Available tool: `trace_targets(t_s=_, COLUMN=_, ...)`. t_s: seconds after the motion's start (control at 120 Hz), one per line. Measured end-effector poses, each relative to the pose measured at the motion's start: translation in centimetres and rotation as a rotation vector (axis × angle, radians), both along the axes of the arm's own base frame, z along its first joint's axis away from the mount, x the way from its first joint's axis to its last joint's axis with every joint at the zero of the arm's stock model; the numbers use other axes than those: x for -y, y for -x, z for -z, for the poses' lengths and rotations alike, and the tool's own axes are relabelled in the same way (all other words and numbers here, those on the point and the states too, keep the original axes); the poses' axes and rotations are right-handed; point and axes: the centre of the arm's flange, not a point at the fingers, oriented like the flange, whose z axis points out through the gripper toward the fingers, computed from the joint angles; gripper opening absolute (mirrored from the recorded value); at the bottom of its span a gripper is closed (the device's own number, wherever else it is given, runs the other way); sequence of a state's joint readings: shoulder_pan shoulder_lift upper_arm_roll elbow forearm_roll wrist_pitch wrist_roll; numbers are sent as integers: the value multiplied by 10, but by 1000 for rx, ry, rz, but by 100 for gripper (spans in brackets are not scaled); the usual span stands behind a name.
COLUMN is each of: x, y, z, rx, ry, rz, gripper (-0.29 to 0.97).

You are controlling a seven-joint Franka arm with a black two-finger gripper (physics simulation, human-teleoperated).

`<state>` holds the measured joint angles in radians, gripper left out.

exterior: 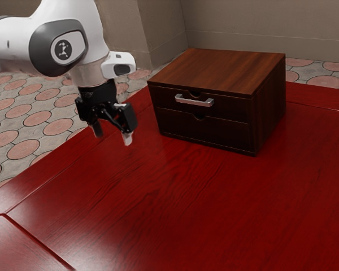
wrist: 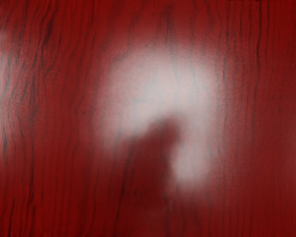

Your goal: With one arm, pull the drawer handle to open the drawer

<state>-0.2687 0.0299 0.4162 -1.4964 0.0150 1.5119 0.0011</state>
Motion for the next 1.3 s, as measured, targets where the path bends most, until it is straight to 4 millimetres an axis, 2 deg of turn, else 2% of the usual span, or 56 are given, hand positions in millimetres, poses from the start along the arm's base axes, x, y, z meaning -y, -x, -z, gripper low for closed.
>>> trace_targets(t_s=0.125, x=-72, y=16, z=0, rx=-6, ry=1, rz=-132, gripper=68)
trace_targets(t_s=0.208, x=-108, y=29, z=0, rx=-9, ry=2, rz=-201, gripper=68)
trace_targets(t_s=0.292, x=-129, y=37, z=0, rx=-9, ry=3, rz=-241, gripper=68)
trace_targets(t_s=0.375, x=-133, y=39, z=0, rx=-11, ry=3, rz=-249, gripper=68)
trace_targets(t_s=0.5, x=-113, y=31, z=0, rx=-12, ry=3, rz=-209, gripper=68)
trace_targets(t_s=0.717, x=-45, y=11, z=0, rx=-10, ry=21, rz=-84, gripper=68)
trace_targets(t_s=0.75, x=-35, y=12, z=-12, rx=13, ry=23, rz=-64, gripper=68)
trace_targets(t_s=0.792, x=-20, y=22, z=-58, rx=98, ry=23, rz=-39, gripper=68)
trace_targets(t_s=0.825, x=-9, y=29, z=-81, rx=142, ry=27, rz=-37, gripper=68)
trace_targets(t_s=0.867, x=2, y=33, z=-96, rx=171, ry=31, rz=-56, gripper=68)
trace_targets(t_s=0.908, x=10, y=32, z=-101, rx=185, ry=35, rz=-94, gripper=68)
trace_targets(t_s=0.975, x=20, y=28, z=-102, rx=198, ry=48, rz=-200, gripper=68)
trace_targets(t_s=1.167, x=39, y=-8, z=-75, rx=229, ry=76, rz=-519, gripper=68)
trace_targets(t_s=1.3, x=48, y=-17, z=-68, rx=248, ry=99, rz=-691, gripper=68)
